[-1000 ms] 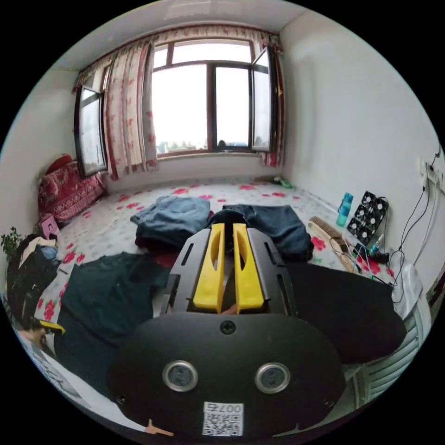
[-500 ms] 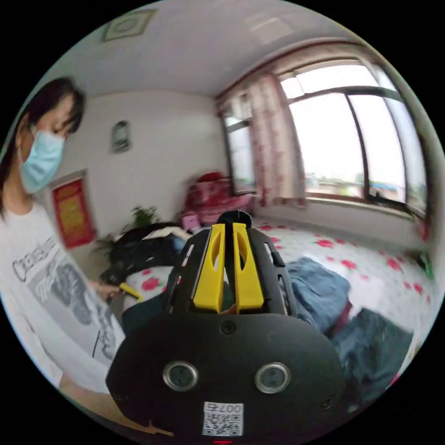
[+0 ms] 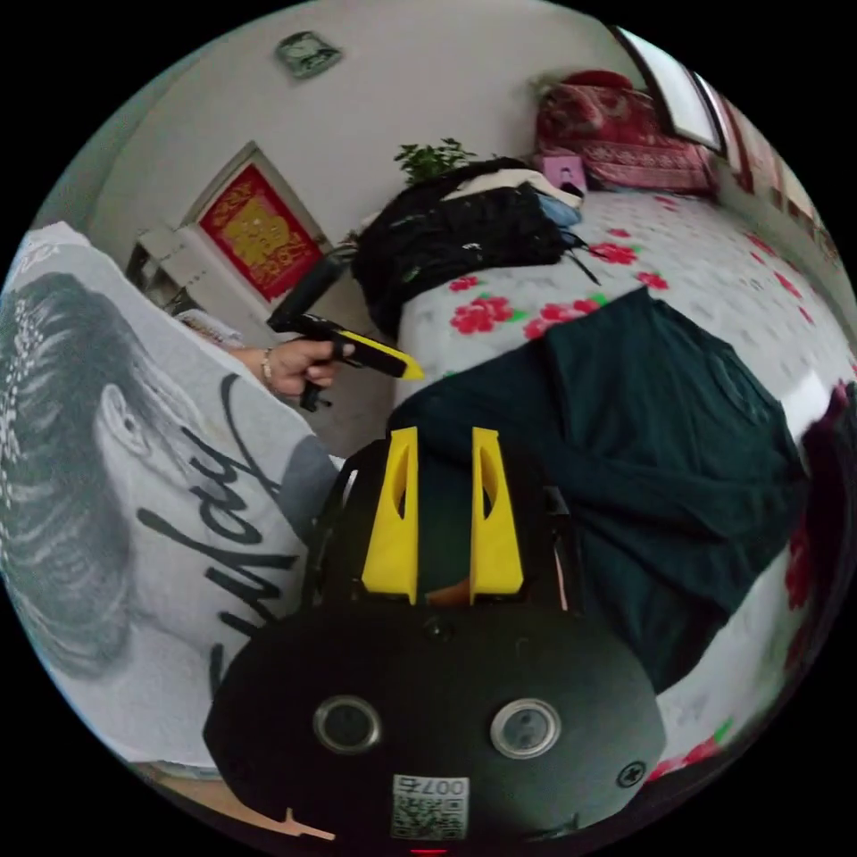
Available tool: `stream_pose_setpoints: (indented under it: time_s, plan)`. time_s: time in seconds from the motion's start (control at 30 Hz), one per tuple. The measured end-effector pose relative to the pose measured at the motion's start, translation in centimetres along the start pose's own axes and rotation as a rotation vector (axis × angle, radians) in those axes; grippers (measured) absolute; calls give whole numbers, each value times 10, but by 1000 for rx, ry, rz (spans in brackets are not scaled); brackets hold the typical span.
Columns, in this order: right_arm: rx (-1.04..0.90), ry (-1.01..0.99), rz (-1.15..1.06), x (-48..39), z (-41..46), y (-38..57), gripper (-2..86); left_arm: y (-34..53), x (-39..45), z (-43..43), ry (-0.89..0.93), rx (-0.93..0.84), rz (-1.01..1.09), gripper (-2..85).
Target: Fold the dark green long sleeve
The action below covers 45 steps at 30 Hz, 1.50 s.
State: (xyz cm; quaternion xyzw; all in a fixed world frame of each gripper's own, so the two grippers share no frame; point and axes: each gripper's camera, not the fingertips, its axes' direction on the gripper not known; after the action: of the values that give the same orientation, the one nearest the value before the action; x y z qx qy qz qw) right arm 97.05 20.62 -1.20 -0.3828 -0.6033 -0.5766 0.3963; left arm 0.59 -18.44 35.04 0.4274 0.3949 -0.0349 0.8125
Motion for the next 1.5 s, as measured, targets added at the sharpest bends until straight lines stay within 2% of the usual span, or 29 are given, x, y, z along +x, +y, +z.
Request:
stream_pose_setpoints:
  time_s: [0.23,0.3,0.4,0.43,0.57,0.7,0.83,0.9,1.1,1.33,1.5]
  plan:
    - [-51,383,373,89,-32,22,62,-24,23,26,-92,-117,152,79]
    - [-43,397,488,118,-39,24,63,-30,25,42,-166,-196,157,29]
    - [-44,417,623,155,-40,23,62,-34,32,38,-213,-202,218,-3]
    - [-68,427,654,166,-36,21,62,-34,31,35,-211,-195,221,-5]
    - [-118,454,655,183,-23,1,65,-27,8,-23,-121,12,117,-9]
    - [-31,433,550,175,-23,-36,68,-15,-42,-57,-67,118,-95,-9]
    - [11,395,513,170,-32,-57,67,-10,-77,-43,9,81,-248,-8]
    - [20,374,530,169,-40,-52,67,-9,-82,-35,-33,54,-289,-6]
    - [77,347,608,132,-87,27,72,9,-91,-51,-95,42,-259,43]
    - [-83,343,789,41,-112,174,87,60,-88,-40,-98,-111,-148,86]
    - [-152,311,868,-3,-100,223,87,64,-60,9,-40,-223,-26,104]
